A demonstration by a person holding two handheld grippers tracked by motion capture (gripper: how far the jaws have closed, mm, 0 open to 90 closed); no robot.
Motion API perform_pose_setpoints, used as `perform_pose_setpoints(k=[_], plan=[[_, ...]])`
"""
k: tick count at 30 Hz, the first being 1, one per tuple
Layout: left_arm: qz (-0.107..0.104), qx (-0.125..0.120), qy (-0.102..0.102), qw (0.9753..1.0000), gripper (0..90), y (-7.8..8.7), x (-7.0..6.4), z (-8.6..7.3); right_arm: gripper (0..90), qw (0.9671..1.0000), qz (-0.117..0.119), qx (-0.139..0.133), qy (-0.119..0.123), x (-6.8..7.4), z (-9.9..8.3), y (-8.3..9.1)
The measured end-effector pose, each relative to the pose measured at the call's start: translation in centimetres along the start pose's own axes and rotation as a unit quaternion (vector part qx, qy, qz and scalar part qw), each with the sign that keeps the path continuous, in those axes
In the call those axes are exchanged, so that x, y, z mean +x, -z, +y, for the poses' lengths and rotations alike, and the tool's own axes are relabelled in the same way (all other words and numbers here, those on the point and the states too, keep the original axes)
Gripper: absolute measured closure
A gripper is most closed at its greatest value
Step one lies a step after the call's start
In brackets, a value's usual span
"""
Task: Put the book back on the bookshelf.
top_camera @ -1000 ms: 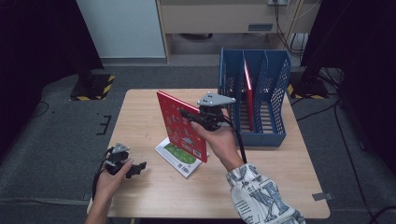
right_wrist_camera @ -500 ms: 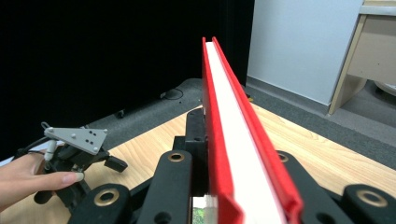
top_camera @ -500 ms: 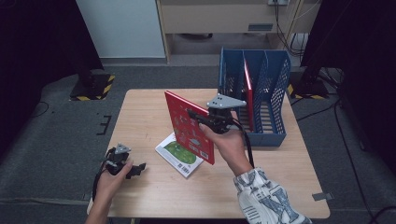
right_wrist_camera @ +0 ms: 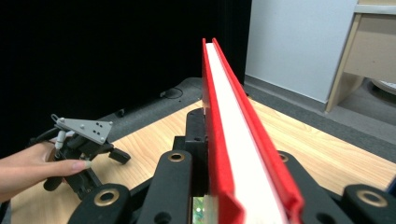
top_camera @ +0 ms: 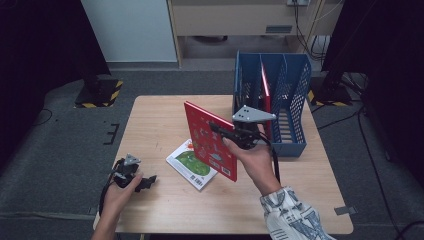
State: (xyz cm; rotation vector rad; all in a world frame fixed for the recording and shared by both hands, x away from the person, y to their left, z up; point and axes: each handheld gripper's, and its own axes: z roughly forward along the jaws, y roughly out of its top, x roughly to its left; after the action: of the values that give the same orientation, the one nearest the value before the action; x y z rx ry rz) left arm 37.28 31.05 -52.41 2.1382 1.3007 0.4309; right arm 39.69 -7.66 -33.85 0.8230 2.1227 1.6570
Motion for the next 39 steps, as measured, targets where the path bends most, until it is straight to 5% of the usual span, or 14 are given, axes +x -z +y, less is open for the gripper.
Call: perform_pose_setpoints(k=[18,23,39], plan=[[0.007,0.005,-0.002,1.0,3.4,-0.3,-0.1,-0.2,79.2,0.9999,-0.015,0.001,-0.006,-1.0,-0.8,3.1],[0.019,-0.019,0.001,0.9996,0.7,-0.5,-0.6,-0.7,79.2,0.9997,-0.024,-0.001,-0.01,-1.4,-0.9,4.3],[0.02,-0.035,-0.003,0.9992,0.0,-0.6,-0.6,-1.1,79.2,0.999,-0.041,0.001,-0.018,-2.1,-1.7,6.9]])
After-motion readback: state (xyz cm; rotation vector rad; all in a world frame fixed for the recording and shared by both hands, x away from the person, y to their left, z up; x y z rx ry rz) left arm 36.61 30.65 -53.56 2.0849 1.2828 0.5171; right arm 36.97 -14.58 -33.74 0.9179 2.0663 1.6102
